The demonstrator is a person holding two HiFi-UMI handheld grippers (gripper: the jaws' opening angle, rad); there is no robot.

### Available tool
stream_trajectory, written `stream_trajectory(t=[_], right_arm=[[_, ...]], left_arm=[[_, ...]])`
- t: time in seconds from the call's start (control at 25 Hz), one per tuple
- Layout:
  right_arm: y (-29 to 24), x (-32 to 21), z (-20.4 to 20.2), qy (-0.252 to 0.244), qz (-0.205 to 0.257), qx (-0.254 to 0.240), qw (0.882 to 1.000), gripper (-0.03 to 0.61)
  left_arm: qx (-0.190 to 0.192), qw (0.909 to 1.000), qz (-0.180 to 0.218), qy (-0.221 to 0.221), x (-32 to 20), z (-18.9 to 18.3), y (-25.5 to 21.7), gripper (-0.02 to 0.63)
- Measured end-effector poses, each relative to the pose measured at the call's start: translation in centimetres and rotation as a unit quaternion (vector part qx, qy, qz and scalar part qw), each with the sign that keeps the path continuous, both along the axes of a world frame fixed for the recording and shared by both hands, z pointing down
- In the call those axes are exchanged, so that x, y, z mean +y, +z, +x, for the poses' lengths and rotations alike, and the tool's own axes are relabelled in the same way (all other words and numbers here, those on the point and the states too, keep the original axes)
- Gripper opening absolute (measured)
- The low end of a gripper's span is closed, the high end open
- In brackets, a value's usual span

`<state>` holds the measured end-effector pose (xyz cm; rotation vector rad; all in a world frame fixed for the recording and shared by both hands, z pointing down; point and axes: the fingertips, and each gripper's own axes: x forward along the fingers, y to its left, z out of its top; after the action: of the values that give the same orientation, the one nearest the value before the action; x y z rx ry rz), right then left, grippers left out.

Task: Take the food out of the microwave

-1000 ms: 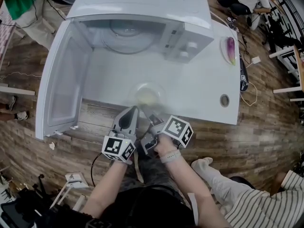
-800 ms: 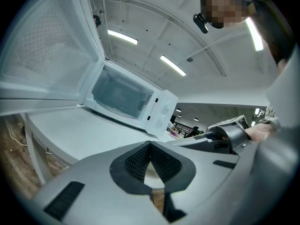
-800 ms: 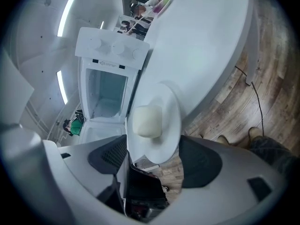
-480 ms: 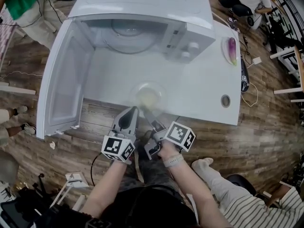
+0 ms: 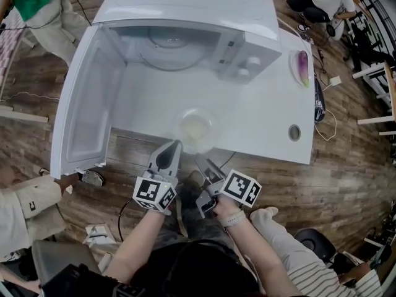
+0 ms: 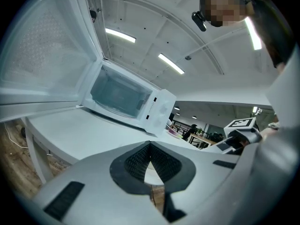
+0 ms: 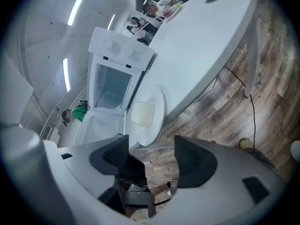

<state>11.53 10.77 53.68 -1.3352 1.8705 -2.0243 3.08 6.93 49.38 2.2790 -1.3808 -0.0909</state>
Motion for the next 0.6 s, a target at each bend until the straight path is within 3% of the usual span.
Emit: stream_trajectory(t=[0.16,0.4,0.6], right_arm=[[-0.8,0.2,0.1,-0.011,0.018,0.019,1.0,0.237],[-1.8,-0.1,-0.3,-0.031,0.033,0.04,0.998,0.053],[-2.7,-0.9,-0.9,-0.045,0.056,0.028,0.997,0.018]], left_arm=[[-0.002,1.0,0.003,0.003,0.1,-0.2,-0.4,0.009],[-0.003,1.0,0.006,0.003,-0.2,-0.2,-1.0,0.009],[-0.002,1.0,0.008,0.004,-0.4,-0.1,-1.5,0.009]])
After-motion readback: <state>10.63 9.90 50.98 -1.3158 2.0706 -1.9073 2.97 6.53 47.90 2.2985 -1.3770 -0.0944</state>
